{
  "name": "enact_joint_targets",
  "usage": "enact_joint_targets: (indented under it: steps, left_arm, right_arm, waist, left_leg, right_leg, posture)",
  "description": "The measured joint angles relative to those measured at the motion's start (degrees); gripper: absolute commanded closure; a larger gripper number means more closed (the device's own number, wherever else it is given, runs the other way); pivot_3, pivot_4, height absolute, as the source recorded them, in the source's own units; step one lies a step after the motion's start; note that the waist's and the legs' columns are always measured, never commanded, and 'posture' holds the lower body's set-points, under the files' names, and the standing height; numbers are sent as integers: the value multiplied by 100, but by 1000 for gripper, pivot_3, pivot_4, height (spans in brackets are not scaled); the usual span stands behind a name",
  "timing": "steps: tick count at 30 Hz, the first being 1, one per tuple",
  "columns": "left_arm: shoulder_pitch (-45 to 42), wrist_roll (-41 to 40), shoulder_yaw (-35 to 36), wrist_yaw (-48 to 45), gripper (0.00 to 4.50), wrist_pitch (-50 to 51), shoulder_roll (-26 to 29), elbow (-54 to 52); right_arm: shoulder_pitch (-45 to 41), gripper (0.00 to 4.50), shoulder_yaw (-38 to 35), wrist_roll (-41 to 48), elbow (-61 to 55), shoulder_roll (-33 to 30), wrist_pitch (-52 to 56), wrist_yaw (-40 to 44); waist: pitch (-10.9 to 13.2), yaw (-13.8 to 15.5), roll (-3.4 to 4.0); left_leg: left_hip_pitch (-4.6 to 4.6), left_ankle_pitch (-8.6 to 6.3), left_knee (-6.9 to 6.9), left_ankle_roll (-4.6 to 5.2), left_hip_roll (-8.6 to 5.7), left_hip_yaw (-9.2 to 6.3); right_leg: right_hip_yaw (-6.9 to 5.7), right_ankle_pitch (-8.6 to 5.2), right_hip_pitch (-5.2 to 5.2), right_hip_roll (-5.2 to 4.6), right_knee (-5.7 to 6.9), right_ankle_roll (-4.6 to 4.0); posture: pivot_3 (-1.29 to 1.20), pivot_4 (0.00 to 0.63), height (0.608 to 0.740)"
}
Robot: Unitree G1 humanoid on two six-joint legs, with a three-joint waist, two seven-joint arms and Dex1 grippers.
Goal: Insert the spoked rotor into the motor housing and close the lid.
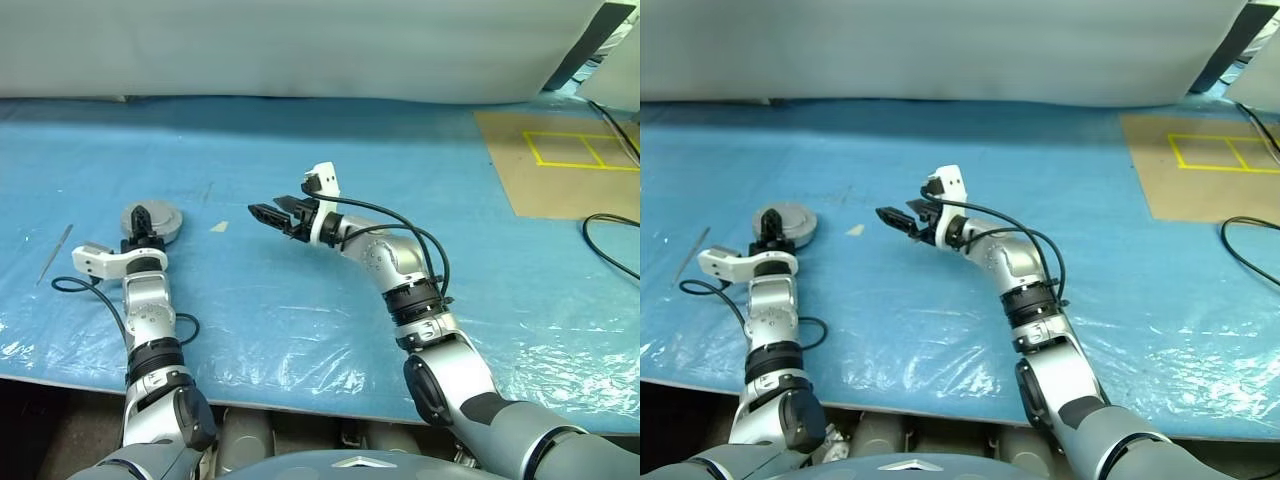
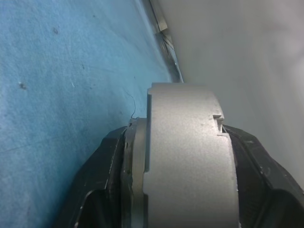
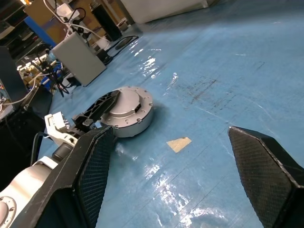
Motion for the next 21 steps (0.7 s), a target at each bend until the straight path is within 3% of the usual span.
enact_joint_targets:
  steps: [5, 13, 21]
  left_arm:
    - [-4, 201, 72, 143, 69, -393, 48, 4]
    - [213, 708, 145, 401, 24, -1153, 149, -344]
    - [1055, 1571, -1012, -714, 24, -875, 751, -1568]
  right_arm:
    - [0, 450, 48, -163, 5, -49, -102, 90]
    - [33, 450, 117, -444, 36, -123, -442, 138]
    - [405, 450, 445, -1006, -5, -344, -1436, 306]
  waist:
    - [0, -4, 0]
    - [0, 0, 0]
    - [-1, 12, -1]
  left_leg:
    - [5, 0, 0, 0, 1, 0]
    - [20, 0, 0, 0, 1, 0]
    - [24, 0, 3, 1, -1, 1]
  right_leg:
    - [0, 0, 3, 1, 0, -1]
    - [0, 0, 20, -2, -1, -1]
    - [-2, 0, 25, -8, -1, -2]
  posture:
    - [0, 150, 740]
    - [0, 150, 740]
    - [0, 150, 740]
